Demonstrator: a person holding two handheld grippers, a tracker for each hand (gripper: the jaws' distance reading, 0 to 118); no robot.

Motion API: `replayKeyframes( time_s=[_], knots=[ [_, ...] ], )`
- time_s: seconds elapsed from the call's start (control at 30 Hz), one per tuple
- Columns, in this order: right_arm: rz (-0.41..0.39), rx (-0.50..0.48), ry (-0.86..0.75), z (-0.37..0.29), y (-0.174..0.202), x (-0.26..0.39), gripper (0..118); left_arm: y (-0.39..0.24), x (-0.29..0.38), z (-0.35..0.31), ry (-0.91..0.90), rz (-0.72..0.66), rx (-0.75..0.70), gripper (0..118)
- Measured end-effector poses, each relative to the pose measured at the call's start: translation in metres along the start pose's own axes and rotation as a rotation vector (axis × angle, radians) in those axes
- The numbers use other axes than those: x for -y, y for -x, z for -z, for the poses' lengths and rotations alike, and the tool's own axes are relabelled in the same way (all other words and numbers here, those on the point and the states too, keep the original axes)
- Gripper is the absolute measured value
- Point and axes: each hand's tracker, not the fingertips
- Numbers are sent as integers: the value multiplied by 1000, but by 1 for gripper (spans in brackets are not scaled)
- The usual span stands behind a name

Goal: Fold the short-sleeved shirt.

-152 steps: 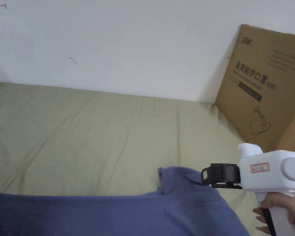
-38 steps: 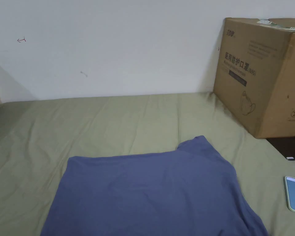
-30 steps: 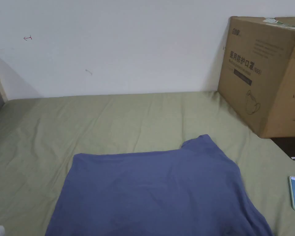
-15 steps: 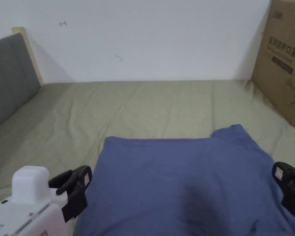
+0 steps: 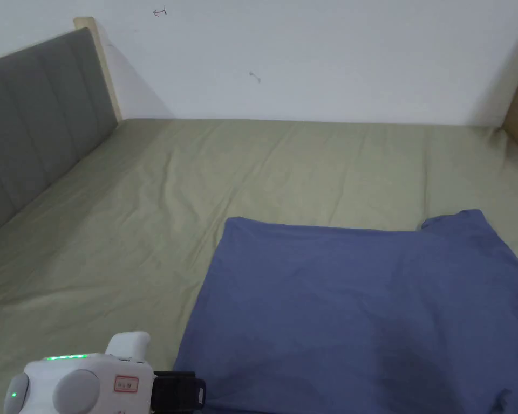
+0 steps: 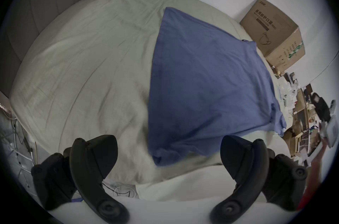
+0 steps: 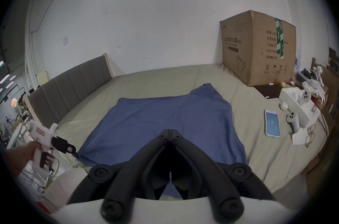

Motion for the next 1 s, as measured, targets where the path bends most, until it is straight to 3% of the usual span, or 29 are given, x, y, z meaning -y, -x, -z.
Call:
replayKeyframes(
  time_s=[0.13, 0.2, 0.33, 0.47, 0.5, 0.6, 0.7, 0.77, 0.8, 0.83, 0.87, 0.9, 1.0],
  knots=[
    [18, 2, 3, 1, -1, -3, 0, 11, 0, 28, 14, -54, -62, 113],
    [7, 9, 7, 2, -1, -6, 0, 16, -2, 38, 72, -102, -27, 100],
    [-19, 21, 25, 6, -3, -4, 0, -11, 4, 31, 81, 154, -172, 74],
    [-4, 28, 45, 8, -7, 1, 0, -28, 11, 24, 77, 208, -103, 12],
    [0, 36, 52, 8, -9, 3, 0, -31, 13, 24, 68, 216, -110, 6],
    [44, 19, 66, 0, -31, 6, 0, -34, 14, 21, 36, 261, -153, 5],
    [50, 146, 170, 0, -70, 18, 0, -31, 16, 6, -34, 191, -94, 4],
    [113, 154, 266, 2, -104, 29, 0, -31, 17, -8, -86, 130, -57, 4],
    [151, 155, 296, 2, -118, 36, 12, -29, 17, -14, -118, 107, -42, 4],
    [173, 157, 340, 4, -131, 43, 41, -27, 17, -19, -133, 83, -15, 4],
    [184, 159, 388, 6, -142, 50, 101, -33, 18, -26, -143, 62, 9, 4],
    [184, 167, 442, 12, -148, 59, 118, -35, 18, -30, -149, 51, 16, 4],
    [161, 172, 498, 29, -155, 85, 111, -43, 16, -39, -158, 52, 14, 4]
  ],
)
